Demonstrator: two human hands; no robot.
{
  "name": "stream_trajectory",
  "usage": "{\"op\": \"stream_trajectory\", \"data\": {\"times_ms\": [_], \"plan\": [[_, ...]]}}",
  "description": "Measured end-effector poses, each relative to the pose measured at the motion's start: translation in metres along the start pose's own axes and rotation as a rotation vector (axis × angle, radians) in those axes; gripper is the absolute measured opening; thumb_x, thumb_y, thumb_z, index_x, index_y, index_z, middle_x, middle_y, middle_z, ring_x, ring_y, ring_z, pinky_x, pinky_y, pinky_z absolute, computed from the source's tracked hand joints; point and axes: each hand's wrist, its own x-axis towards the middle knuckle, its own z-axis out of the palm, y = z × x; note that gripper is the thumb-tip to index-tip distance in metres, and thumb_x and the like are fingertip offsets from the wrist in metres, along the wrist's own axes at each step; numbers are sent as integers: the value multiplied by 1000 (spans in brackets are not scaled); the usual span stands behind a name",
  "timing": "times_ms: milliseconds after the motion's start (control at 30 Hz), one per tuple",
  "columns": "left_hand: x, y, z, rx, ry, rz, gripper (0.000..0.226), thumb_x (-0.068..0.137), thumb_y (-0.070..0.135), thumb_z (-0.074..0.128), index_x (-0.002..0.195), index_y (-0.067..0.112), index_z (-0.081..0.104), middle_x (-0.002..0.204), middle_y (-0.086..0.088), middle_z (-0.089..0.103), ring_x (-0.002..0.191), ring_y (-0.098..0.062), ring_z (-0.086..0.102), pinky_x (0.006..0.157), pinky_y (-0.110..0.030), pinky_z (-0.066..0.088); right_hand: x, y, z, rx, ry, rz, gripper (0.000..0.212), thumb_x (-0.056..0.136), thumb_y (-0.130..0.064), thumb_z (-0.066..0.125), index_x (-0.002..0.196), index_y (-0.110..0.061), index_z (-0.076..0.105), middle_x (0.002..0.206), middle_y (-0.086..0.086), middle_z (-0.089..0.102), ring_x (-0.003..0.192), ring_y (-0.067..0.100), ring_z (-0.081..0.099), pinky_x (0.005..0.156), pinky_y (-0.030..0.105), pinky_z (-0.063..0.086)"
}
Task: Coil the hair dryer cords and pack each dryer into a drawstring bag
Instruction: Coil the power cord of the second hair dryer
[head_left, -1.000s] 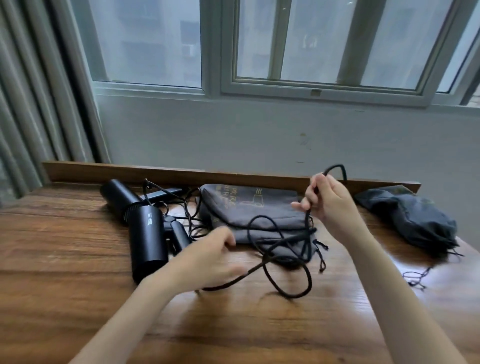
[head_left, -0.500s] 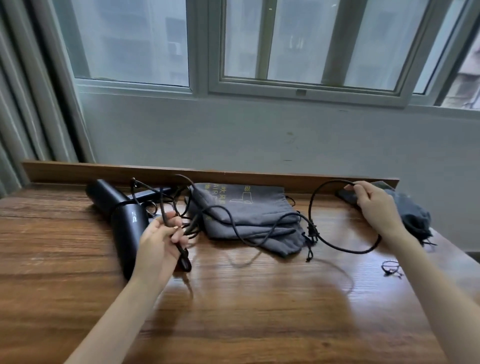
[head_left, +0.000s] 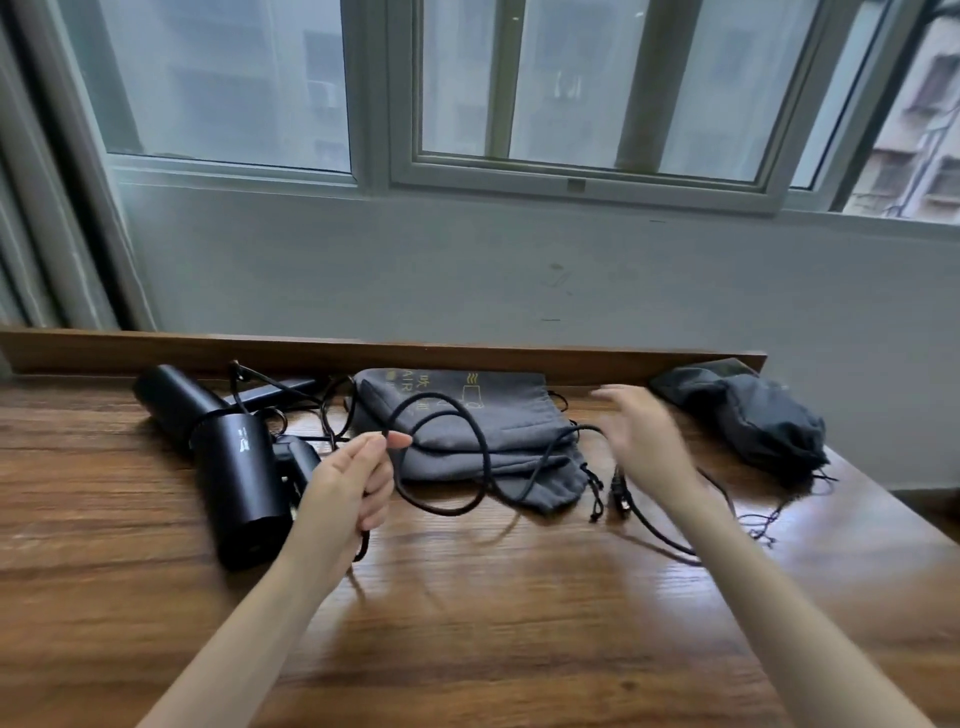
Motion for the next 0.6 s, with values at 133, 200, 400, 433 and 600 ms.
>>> {"op": "stream_trajectory", "data": {"times_ms": [133,200,400,433,600], "plan": [[-1,0,11,80,3,-8,29,100,17,35,85,9,59,50,7,27,35,-1,19,31,-12,17,-19,-94,35,519,-608,-350,64,83,-9,65,139,-21,35,141,-6,37,134,2,29,110,14,23],[-1,2,10,41,51,-18,29,100,17,33,82,10,54,49,7,29,34,-1,20,30,-12,15,-28,-110,46,697,-753,-291,50,87,2,54,132,-17,45,134,0,49,126,3,43,106,16,32],[11,9,-2,-156,163,-55,29,102,17,28,79,13,46,44,9,36,30,0,20,27,-11,14,-38,-119,65,751,-845,-29,27,101,-19,28,118,-10,47,97,9,63,91,19,64,76,24,49],[13,8,-1,-159,168,-56,29,102,17,28,79,13,46,44,8,36,30,1,20,27,-10,13,-42,-117,60,697,-820,-27,26,99,-26,35,113,-14,53,96,8,64,92,25,61,82,34,47],[21,0,1,-143,171,-48,29,102,18,29,79,15,46,43,12,33,30,1,19,29,-9,11,-62,-85,49,1080,-754,-37,23,95,-22,43,74,-18,51,79,-11,64,99,9,63,89,25,46]]}}
